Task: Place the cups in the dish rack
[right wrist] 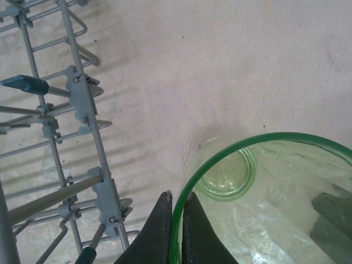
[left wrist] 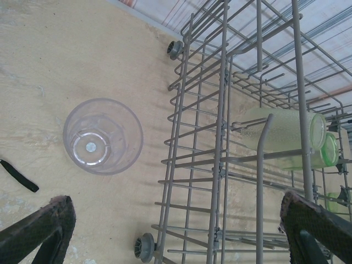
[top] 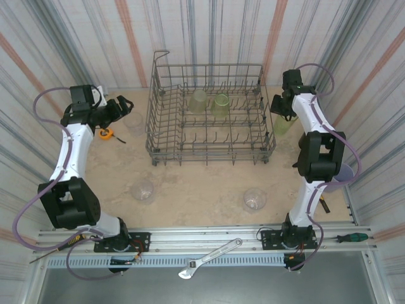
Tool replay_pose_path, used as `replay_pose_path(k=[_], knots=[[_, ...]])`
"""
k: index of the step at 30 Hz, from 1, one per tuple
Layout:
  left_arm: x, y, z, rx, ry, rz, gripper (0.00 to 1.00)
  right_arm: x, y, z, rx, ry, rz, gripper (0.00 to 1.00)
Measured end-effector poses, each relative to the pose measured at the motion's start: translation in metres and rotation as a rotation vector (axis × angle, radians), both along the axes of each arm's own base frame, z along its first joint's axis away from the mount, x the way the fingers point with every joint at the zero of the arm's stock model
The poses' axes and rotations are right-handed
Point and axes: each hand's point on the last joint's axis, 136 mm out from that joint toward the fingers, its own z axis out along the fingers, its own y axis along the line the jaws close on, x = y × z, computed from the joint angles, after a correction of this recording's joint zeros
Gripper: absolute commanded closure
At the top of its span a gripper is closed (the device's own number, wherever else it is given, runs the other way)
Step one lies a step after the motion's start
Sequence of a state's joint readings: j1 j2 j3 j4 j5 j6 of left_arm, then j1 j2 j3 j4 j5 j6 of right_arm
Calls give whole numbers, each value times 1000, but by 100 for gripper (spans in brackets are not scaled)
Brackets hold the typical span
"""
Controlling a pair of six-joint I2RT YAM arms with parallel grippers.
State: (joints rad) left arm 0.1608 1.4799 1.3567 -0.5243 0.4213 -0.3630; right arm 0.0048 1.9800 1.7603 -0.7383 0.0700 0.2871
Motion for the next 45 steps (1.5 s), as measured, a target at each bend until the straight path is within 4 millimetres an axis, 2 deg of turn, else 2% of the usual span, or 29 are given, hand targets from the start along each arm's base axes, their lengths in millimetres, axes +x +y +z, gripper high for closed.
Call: replay_pose_path(k=[8,16,25,31,34,45], knots=[[0,0,1,0,-2,0,1,-2,-1,4,6,-3,-2,100],[-2,0,5,1,-12,0,1,-5,0,22,26,-38,-10,100],[-2,-1,7,-1,-16,-2,2,-12,-1,61,25,-117,-13,100],[-4,0,12,-3,-28,3,1,-12,3,97,23,-205,-7,100],[-6,-1,15,-3,-36,3,1,-13,12,117,3,-259,8,100],[-7,-1,18,-1,-43,4,1,-18,77,181,-29,-473,167,100]])
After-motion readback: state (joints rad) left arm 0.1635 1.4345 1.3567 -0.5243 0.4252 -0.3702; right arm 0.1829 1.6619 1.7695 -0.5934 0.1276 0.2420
